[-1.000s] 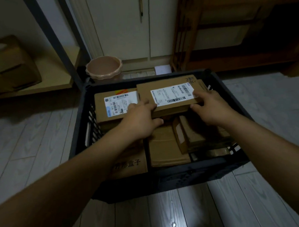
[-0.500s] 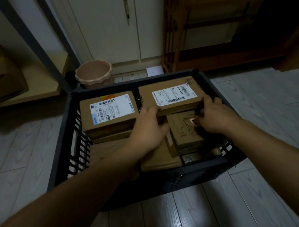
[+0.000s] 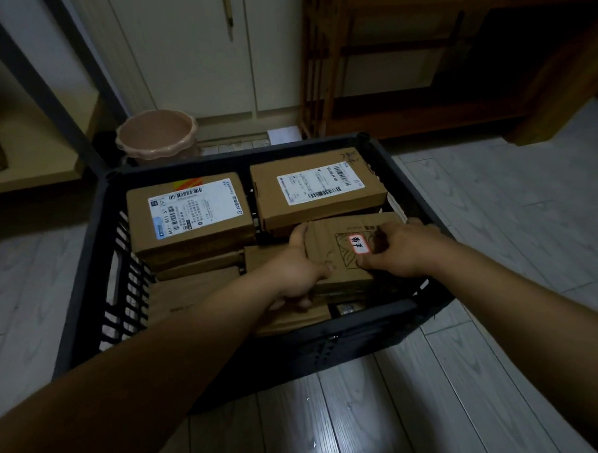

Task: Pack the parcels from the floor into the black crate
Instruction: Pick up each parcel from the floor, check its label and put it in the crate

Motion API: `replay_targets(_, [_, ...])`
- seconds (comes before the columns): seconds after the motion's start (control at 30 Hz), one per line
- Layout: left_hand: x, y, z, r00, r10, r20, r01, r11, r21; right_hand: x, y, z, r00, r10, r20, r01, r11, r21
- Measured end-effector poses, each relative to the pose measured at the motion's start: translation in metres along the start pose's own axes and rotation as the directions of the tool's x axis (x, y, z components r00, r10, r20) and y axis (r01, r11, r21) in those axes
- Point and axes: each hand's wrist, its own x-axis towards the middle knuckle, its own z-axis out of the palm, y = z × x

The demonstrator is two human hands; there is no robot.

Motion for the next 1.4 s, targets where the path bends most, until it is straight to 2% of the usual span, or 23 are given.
replay_targets(0.13, [-0.003,-0.003,-0.004,0.998,-0.057,-0.028,0.052,0.985,-0.162,-0.008,-0.001,-0.003,0.995,-0.053,0.083,0.040,0.988,0.146])
replay_targets(0.23, [-0.014,-0.003,-0.012,0.999,-0.048,-0.012,0.046,0.990,-0.130,-0.017,0.001,-0.013,0.992,-0.090,0.092,0.075,0.986,0.152])
replay_targets(0.33, [-0.033,-0.003,-0.029,0.999,-0.041,-0.010,0.040,0.995,-0.087,-0.028,-0.003,-0.022,0.975,-0.189,0.117,0.159,0.962,0.223])
replay_targets(0.5, [-0.058,-0.016,-0.067,0.989,-0.041,-0.143,0.013,0.981,-0.192,-0.039,-0.031,-0.023,0.930,-0.341,0.138,0.297,0.917,0.264])
replay_targets(0.57, [-0.068,-0.025,-0.081,0.978,-0.062,-0.200,0.019,0.978,-0.206,-0.041,-0.045,-0.019,0.908,-0.404,0.110,0.355,0.882,0.308])
replay_targets(0.67, [-0.083,-0.041,-0.107,0.965,-0.058,-0.257,-0.002,0.973,-0.229,-0.043,-0.068,-0.014,0.878,-0.478,-0.015,0.441,0.797,0.412])
replay_targets(0.77, [-0.101,-0.056,-0.128,0.973,-0.063,-0.222,-0.008,0.953,-0.304,-0.038,-0.087,-0.008,0.879,-0.445,-0.170,0.470,0.751,0.464])
replay_targets(0.87, [-0.113,-0.063,-0.135,0.965,-0.046,-0.259,-0.051,0.933,-0.357,-0.038,-0.102,-0.003,0.872,-0.400,-0.283,0.486,0.780,0.394])
replay_targets(0.97, [-0.120,-0.064,-0.138,0.959,-0.038,-0.281,-0.067,0.933,-0.352,-0.043,-0.111,-0.002,0.887,-0.426,-0.182,0.463,0.803,0.375])
replay_targets(1.03, [-0.122,-0.066,-0.143,0.956,-0.042,-0.292,-0.057,0.945,-0.323,-0.047,-0.115,0.000,0.870,-0.483,-0.103,0.477,0.767,0.430])
replay_targets(1.1, [-0.122,-0.065,-0.148,0.945,-0.046,-0.325,-0.047,0.961,-0.273,-0.051,-0.120,0.002,0.849,-0.519,-0.093,0.505,0.749,0.429])
replay_targets(1.2, [-0.117,-0.069,-0.154,0.914,0.001,-0.405,-0.065,0.987,-0.145,-0.056,-0.127,0.007,0.846,-0.531,-0.045,0.505,0.771,0.389])
replay_targets(1.3, [-0.112,-0.084,-0.155,0.886,0.101,-0.453,-0.051,0.991,0.121,-0.055,-0.131,0.017,0.853,-0.521,0.018,0.482,0.802,0.352])
replay_targets(1.4, [-0.109,-0.091,-0.154,0.919,0.144,-0.366,-0.011,0.940,0.341,-0.057,-0.134,0.026,0.854,-0.515,0.074,0.464,0.818,0.340])
